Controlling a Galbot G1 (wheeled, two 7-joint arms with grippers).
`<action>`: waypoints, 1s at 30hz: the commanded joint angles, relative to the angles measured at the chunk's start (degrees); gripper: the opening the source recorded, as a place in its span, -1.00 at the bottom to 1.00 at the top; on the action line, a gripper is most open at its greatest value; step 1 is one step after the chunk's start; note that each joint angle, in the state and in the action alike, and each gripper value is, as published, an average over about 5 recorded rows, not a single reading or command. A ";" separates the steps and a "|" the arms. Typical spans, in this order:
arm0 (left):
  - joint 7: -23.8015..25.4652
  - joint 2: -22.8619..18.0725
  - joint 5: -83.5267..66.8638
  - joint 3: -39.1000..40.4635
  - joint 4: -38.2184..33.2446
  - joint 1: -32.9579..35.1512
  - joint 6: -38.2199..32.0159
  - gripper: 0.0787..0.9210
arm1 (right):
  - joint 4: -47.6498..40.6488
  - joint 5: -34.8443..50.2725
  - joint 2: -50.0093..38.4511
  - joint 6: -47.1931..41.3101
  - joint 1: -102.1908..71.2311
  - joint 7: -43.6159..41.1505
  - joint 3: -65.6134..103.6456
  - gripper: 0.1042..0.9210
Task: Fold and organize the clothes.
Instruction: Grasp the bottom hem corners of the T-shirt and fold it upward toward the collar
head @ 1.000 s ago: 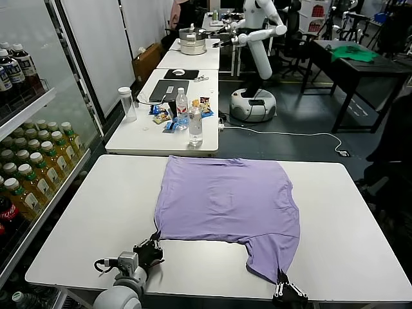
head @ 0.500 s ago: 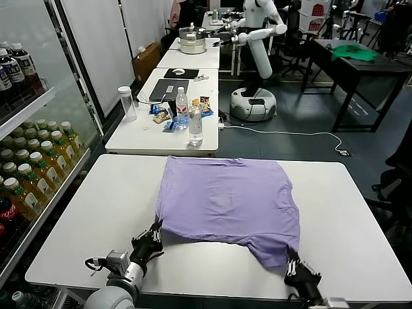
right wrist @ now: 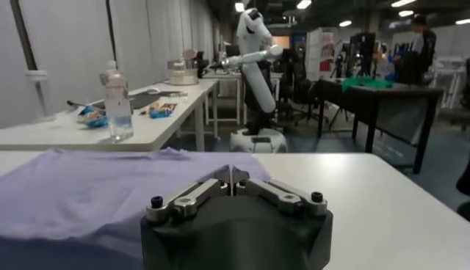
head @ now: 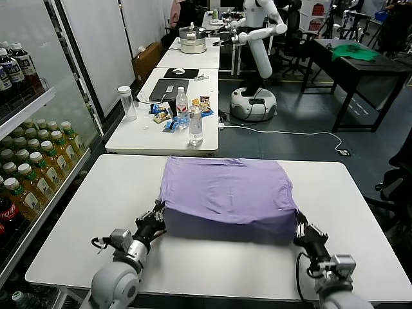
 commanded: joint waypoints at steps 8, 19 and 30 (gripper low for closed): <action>0.45 -2.11 5.69 3.22 14.93 -9.21 -1.22 -0.96 | -16.82 -2.57 -4.76 -1.73 20.10 -2.60 -9.35 -0.96; 0.13 -2.43 6.29 2.74 11.65 -6.34 -1.42 -0.73 | -14.29 -7.38 -2.84 -4.06 15.25 -3.81 -8.51 -0.56; -1.58 -1.95 6.32 1.15 7.78 -1.17 -1.40 0.03 | -7.81 -2.13 -2.96 -6.65 4.16 -0.91 1.10 0.18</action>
